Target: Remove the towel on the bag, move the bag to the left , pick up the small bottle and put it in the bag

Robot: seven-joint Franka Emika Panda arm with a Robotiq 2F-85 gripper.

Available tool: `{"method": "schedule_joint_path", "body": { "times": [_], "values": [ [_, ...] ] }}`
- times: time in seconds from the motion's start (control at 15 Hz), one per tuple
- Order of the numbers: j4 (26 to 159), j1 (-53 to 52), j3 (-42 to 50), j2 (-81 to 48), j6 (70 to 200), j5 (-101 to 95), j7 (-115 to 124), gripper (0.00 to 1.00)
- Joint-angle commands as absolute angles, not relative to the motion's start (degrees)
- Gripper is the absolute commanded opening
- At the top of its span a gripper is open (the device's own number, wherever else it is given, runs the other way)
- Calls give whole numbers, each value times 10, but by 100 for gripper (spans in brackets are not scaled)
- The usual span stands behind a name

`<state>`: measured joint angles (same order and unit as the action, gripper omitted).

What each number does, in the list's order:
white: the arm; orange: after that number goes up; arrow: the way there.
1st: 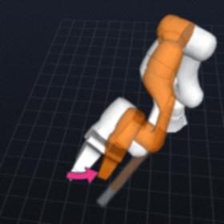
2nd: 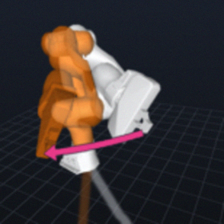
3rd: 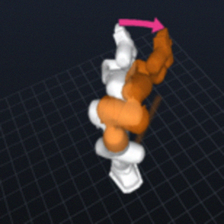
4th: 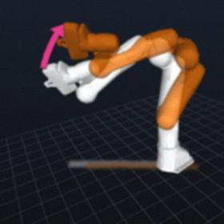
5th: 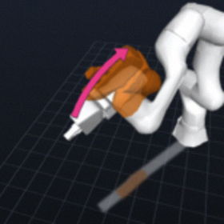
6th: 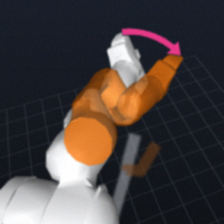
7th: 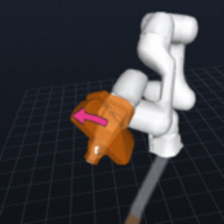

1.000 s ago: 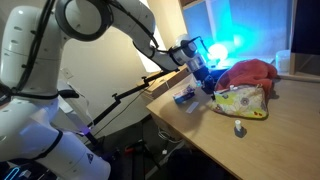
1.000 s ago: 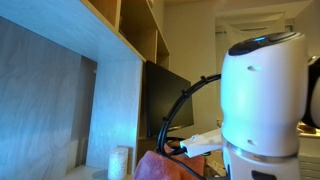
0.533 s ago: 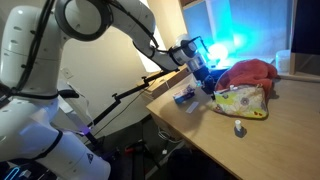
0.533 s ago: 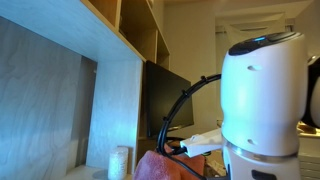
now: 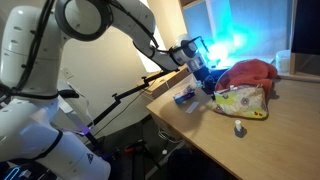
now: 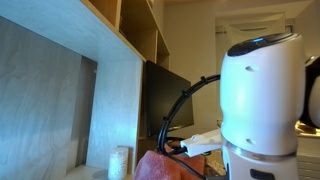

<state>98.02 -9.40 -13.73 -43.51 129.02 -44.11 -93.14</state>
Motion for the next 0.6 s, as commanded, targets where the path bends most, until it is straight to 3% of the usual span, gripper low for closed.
{"method": "schedule_joint_path", "body": {
  "times": [0.0, 0.07, 0.2, 0.53],
  "values": [
    [1006, -72, -139, -417, 1362, -404, -938, 11],
    [1021, -63, -139, -406, 1385, -395, -940, 39],
    [1069, -47, -137, -369, 1437, -381, -938, 38],
    [1196, -65, -95, -255, 1506, -417, -887, 73]
  ]
}}
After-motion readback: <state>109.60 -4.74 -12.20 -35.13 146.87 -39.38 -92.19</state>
